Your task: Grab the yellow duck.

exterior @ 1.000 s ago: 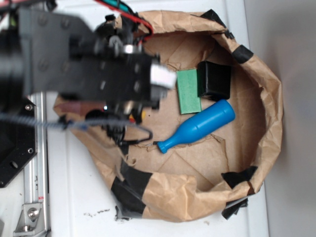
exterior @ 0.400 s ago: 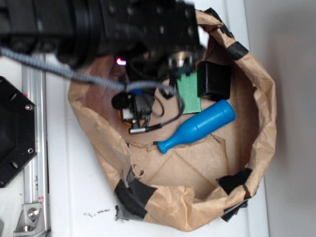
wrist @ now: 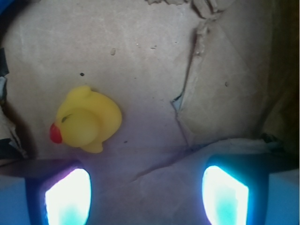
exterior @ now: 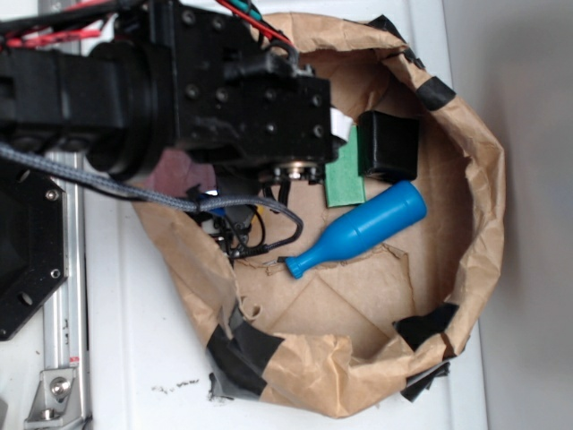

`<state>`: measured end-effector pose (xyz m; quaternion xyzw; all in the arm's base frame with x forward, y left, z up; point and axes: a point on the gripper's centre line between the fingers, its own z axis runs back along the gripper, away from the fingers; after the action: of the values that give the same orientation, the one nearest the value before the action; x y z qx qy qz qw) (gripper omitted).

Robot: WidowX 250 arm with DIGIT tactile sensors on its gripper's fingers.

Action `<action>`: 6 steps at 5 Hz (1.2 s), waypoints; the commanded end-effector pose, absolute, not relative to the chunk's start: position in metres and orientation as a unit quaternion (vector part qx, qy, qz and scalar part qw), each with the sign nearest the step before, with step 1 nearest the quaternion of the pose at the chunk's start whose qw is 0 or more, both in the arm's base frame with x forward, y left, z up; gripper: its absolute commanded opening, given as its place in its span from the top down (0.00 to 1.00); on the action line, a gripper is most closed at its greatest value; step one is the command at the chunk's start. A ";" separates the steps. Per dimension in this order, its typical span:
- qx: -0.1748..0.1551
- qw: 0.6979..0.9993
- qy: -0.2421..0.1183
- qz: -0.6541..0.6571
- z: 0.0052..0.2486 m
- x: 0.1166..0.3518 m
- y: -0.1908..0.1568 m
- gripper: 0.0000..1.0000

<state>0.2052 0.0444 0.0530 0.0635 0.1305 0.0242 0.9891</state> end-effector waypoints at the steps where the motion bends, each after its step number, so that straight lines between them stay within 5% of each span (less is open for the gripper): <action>1: 0.056 0.995 0.069 0.046 0.053 0.217 0.032 0.00; 4: 0.095 0.992 0.074 0.027 0.045 0.207 0.038 0.00; 5: 0.131 0.985 0.107 0.019 0.003 0.208 0.044 0.00; 6: 0.100 0.990 0.096 -0.029 -0.009 0.208 0.014 0.00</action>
<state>0.2137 0.0188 0.0054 0.1037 0.0926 -0.0266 0.9899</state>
